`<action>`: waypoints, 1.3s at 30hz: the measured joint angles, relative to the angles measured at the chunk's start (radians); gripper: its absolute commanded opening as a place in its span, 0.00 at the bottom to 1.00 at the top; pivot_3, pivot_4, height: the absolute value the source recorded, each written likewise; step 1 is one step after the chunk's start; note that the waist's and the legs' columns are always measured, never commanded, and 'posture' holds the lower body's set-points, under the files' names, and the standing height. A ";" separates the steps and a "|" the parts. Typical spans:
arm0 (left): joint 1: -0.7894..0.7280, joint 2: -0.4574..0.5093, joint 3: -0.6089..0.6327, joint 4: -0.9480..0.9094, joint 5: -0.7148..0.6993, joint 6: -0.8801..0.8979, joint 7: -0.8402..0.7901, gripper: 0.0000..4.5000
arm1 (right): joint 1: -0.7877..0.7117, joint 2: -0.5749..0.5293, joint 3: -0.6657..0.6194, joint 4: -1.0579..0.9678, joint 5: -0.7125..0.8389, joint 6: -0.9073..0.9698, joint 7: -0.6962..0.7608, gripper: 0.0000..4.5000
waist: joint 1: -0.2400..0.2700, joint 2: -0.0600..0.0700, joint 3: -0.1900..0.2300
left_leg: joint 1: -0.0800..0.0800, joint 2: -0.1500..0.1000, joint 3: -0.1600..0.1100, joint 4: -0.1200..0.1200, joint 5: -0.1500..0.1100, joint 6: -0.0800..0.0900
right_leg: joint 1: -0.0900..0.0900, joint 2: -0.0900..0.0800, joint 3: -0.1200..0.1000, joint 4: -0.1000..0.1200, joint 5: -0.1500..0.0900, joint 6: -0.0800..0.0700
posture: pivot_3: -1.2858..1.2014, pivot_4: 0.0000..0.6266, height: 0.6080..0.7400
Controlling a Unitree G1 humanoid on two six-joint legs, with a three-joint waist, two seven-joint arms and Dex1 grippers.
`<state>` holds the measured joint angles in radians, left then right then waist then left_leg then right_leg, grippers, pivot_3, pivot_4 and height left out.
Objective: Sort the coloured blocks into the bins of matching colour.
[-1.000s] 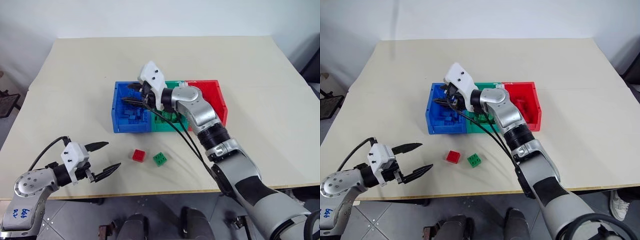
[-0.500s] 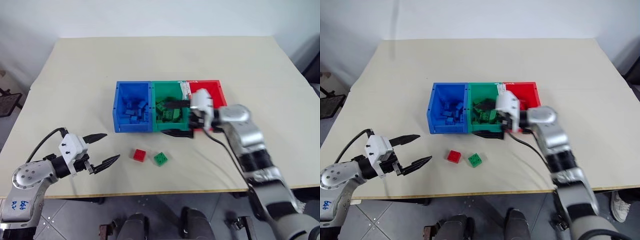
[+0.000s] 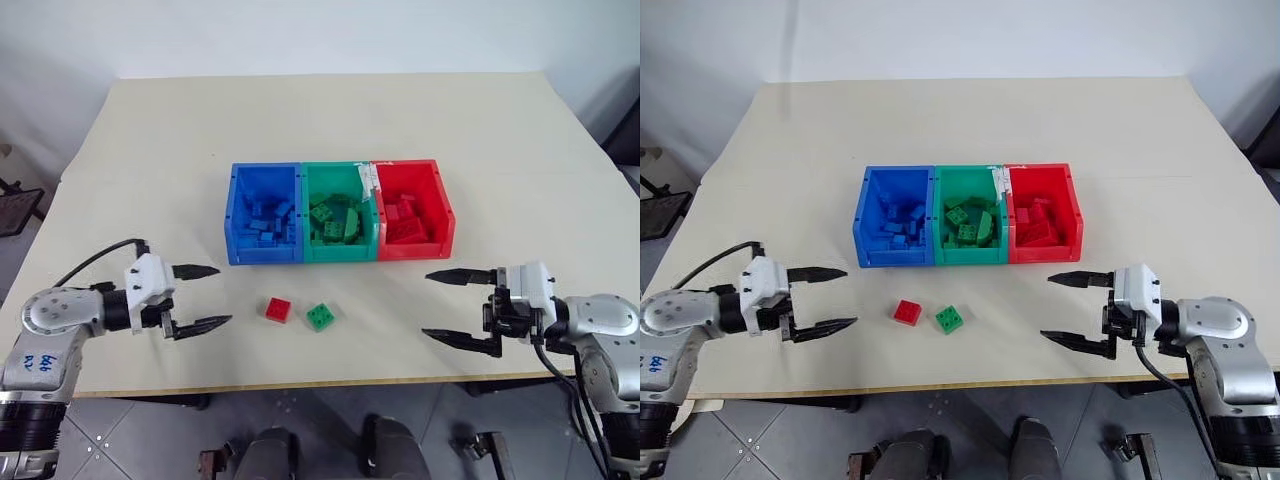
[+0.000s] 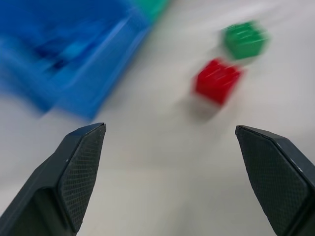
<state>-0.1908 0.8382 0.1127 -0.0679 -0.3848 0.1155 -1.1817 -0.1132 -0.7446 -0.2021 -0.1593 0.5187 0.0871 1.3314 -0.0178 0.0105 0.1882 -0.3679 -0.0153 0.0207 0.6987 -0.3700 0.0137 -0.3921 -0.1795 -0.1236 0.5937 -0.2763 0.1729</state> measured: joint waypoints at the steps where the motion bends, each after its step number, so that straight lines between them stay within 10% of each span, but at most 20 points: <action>1: -0.013 0.000 -0.020 -0.027 -0.003 0.017 -0.007 1.00 | 0.004 0.000 -0.001 -0.007 0.001 0.001 -0.004 1.00 | 0.003 0.000 0.000 | 0.000 0.000 0.000 0.000 0.000 0.000 | 0.000 0.000 0.000 0.000 0.000 0.000 | 0.52 0.24 1.00; 18: -0.470 -0.277 -0.565 -0.008 0.341 0.201 0.079 1.00 | 0.142 -0.060 0.007 -0.162 0.031 0.089 -0.038 1.00 | 0.047 -0.001 0.000 | -0.001 -0.002 0.002 0.003 0.000 0.002 | 0.001 0.000 0.001 -0.002 0.000 0.000 | 0.52 0.24 1.00; 22: -0.510 -0.321 -0.582 0.052 0.359 0.238 0.078 0.91 | 0.164 -0.076 0.006 -0.171 0.029 0.091 -0.045 1.00 | 0.045 -0.001 0.000 | -0.001 -0.002 0.002 0.002 0.000 0.002 | 0.001 0.000 0.001 -0.002 0.000 0.000 | 0.52 0.24 1.00; 29: -0.513 -0.293 -0.599 0.079 0.388 0.216 0.012 0.46 | 0.199 -0.078 0.000 -0.193 0.029 0.092 -0.079 1.00 | 0.046 -0.001 0.000 | -0.001 -0.002 0.001 0.003 0.001 0.002 | 0.001 0.000 0.001 -0.002 0.000 0.000 | 0.52 0.24 1.00; 39: -0.574 -0.506 -0.471 0.091 0.304 0.269 0.141 0.46 | 0.244 -0.050 -0.054 -0.221 0.036 0.092 -0.168 1.00 | 0.068 -0.002 0.000 | -0.003 -0.002 0.001 0.006 0.000 0.003 | 0.001 -0.001 0.001 -0.002 0.000 0.000 | 0.52 0.24 1.00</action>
<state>-0.7645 0.3321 -0.3582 0.0233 -0.0806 0.3844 -1.0405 0.1309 -0.7944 -0.2560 -0.3803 0.5542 0.1790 1.1631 0.0498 0.0087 0.1885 -0.3708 -0.0177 0.0216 0.7044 -0.3695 0.0167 -0.3909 -0.1805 -0.1223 0.5921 -0.2762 0.1732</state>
